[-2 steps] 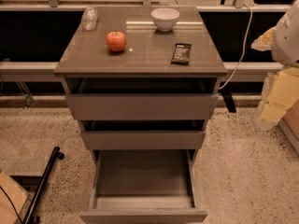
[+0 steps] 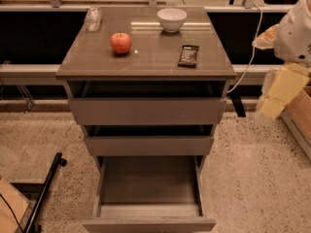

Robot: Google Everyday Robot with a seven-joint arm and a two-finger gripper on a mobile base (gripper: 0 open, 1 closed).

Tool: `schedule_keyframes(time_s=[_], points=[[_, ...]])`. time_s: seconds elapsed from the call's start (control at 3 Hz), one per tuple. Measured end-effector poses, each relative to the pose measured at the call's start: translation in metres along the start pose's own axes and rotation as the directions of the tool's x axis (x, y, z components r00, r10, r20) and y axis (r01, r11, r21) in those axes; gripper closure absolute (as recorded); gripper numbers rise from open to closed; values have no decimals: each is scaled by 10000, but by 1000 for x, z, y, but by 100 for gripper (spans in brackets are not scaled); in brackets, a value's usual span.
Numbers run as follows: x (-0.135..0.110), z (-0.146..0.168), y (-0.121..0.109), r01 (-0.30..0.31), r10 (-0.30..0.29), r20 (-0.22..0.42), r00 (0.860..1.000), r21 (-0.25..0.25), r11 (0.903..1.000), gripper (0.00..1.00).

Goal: Place rxbar chocolate into bottom drawer

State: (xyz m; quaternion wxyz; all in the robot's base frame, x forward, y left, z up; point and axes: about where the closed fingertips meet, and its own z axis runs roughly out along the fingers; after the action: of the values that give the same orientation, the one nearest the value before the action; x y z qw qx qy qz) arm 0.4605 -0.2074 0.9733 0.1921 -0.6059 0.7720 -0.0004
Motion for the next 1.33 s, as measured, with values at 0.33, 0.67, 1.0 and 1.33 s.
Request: schedule_keyframes(time_s=[0.33, 0.67, 1.0, 1.33], points=[[-14, 14, -30, -34, 50, 1110, 9938, -140, 9999, 0], [-20, 24, -69, -273, 296, 1908, 9812, -147, 9995, 0], [-20, 24, -70, -274, 296, 1911, 9811, -145, 9995, 0], [-36, 34, -93, -601, 470, 2988, 9531, 348, 9976, 0]])
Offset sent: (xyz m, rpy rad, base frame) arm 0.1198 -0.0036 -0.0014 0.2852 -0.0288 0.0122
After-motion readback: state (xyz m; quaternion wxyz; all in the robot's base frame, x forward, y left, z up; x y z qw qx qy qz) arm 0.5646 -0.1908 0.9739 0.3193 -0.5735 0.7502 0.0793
